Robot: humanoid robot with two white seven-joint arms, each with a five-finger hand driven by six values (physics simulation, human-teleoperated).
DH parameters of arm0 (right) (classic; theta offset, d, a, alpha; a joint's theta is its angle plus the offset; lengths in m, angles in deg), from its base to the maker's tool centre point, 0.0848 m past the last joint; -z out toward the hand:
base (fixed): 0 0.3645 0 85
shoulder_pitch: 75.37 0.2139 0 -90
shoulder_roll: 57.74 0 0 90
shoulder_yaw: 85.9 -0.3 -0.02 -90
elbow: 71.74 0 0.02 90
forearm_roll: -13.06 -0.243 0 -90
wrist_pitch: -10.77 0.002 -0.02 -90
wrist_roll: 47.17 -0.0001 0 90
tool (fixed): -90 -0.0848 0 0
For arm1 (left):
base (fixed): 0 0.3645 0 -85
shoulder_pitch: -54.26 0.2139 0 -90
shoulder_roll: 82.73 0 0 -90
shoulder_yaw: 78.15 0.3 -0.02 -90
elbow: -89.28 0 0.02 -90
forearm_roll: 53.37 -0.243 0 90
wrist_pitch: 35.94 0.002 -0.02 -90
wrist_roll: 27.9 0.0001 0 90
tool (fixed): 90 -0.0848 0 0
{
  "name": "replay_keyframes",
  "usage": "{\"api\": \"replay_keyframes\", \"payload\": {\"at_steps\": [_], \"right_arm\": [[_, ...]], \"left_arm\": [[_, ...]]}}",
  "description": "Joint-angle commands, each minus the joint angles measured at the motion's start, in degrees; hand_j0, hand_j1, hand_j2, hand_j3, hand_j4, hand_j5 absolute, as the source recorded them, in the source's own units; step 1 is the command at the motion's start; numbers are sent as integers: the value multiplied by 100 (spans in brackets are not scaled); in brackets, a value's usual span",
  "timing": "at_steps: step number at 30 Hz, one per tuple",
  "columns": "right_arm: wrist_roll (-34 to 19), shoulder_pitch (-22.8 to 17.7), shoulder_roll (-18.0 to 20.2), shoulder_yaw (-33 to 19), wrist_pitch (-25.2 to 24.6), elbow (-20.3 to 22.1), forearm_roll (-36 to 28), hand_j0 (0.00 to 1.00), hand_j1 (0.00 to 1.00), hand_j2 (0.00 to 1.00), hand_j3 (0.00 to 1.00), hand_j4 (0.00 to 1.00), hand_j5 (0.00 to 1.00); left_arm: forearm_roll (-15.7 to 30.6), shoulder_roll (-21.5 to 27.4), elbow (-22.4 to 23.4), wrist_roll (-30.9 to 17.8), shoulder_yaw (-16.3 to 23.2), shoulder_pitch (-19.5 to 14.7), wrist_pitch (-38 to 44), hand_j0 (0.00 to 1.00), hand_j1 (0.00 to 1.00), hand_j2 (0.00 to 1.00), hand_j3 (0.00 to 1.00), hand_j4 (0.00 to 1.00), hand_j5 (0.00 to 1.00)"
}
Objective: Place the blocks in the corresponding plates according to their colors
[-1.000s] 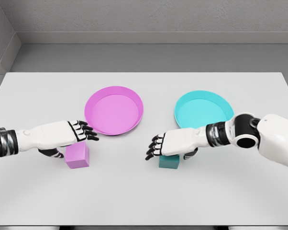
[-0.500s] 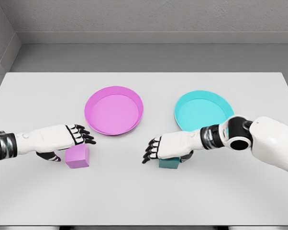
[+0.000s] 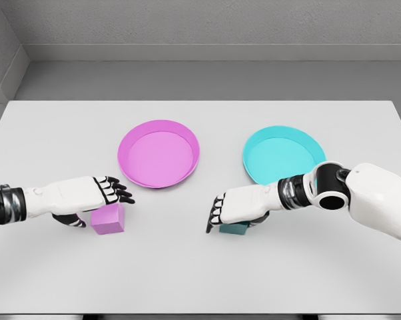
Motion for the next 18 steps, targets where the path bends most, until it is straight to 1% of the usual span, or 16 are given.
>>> {"api": "replay_keyframes", "payload": {"at_steps": [1,5,6,11,13,18], "right_arm": [[1,9,1,-19,-10,0,-7,79,79,79,79,79,79],[-8,9,1,-28,-10,0,-7,75,75,75,75,75,75],[-8,9,1,-19,-10,0,-7,71,71,71,71,71,71],[-26,9,1,-28,-10,0,28,70,70,70,70,70,70],[-26,9,1,-28,-10,0,28,67,67,67,67,67,67],[-26,44,10,-37,-10,17,20,67,67,67,67,67,67]], "left_arm": [[34,4,-1,2,10,0,5,100,100,100,100,100,100],[34,4,-1,-24,10,9,5,100,100,100,100,100,100],[34,4,-1,-24,10,9,5,100,100,100,100,100,100],[8,-49,17,-33,10,0,5,100,100,100,100,100,100],[-10,-66,34,-33,10,0,5,100,100,100,100,100,100],[-10,-92,34,-33,54,9,5,100,100,100,100,100,100]]}}
